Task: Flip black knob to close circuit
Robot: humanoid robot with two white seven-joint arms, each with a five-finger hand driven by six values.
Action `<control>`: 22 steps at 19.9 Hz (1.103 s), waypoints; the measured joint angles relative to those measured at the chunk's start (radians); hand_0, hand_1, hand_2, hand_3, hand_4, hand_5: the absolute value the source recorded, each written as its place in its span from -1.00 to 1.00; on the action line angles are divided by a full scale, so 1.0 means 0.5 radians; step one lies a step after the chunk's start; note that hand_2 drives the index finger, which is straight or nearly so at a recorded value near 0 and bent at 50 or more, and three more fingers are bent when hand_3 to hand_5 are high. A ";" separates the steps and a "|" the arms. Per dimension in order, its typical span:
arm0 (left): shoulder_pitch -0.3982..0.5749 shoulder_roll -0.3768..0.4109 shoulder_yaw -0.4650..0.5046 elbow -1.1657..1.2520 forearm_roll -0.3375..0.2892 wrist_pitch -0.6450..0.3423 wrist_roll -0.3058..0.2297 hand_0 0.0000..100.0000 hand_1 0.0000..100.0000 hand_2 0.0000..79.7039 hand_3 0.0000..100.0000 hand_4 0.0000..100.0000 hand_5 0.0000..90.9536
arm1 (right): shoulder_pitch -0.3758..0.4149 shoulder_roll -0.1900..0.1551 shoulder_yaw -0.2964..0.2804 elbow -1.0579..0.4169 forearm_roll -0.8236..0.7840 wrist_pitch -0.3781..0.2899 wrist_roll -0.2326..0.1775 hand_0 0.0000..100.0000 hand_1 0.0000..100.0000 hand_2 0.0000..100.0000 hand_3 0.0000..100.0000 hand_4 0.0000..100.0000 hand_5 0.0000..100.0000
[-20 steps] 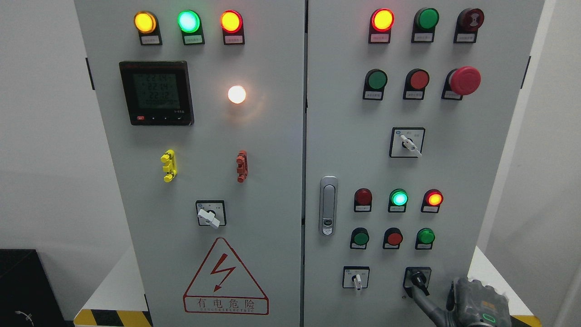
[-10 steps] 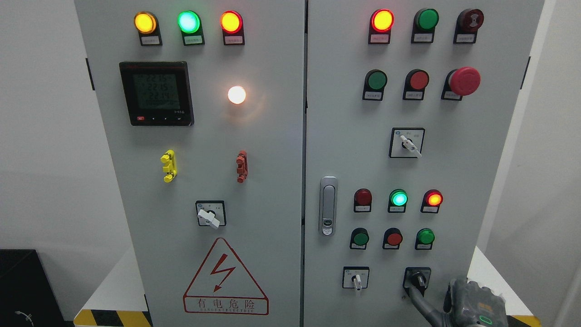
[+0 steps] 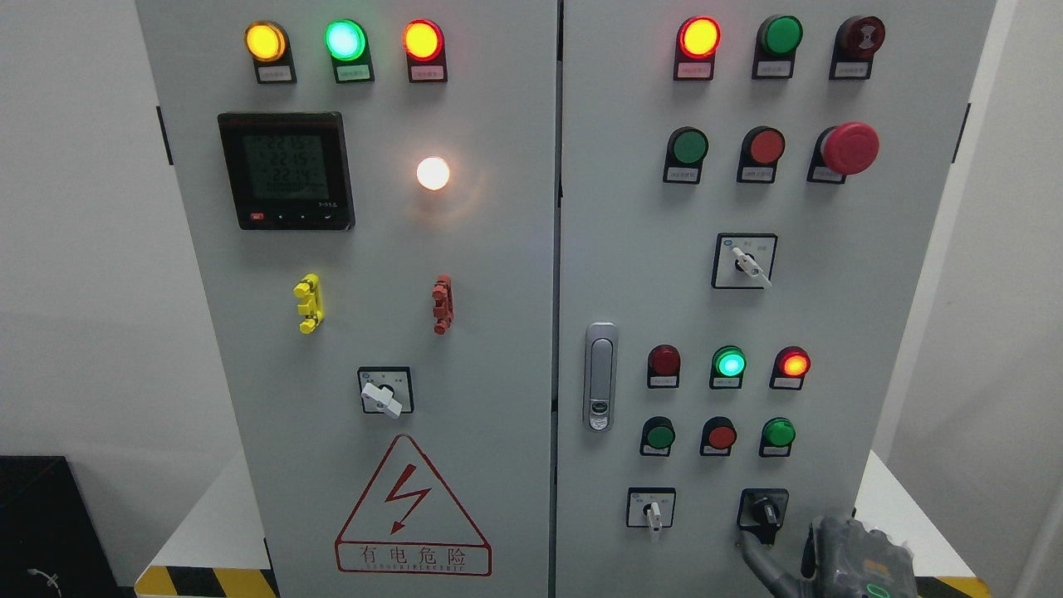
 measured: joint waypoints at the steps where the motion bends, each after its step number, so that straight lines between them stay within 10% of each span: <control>1: 0.000 0.000 0.000 0.000 0.000 0.000 0.000 -1.00 -1.00 -1.00 -1.00 -1.00 -1.00 | 0.009 0.000 0.004 -0.010 -0.001 0.000 -0.003 -1.00 -0.99 0.37 0.81 0.48 0.38; 14: 0.000 0.000 0.000 0.000 0.000 0.000 0.000 -1.00 -1.00 -1.00 -1.00 -1.00 -1.00 | 0.333 0.009 0.029 -0.304 -0.353 0.005 -0.037 -1.00 -0.86 -0.28 0.40 0.17 -0.06; 22: 0.000 0.000 0.000 0.000 0.000 0.000 0.000 -1.00 -1.00 -1.00 -1.00 -1.00 -1.00 | 0.471 0.046 0.015 -0.463 -1.098 -0.066 -0.434 -1.00 -0.87 -0.58 -0.06 -0.16 -0.45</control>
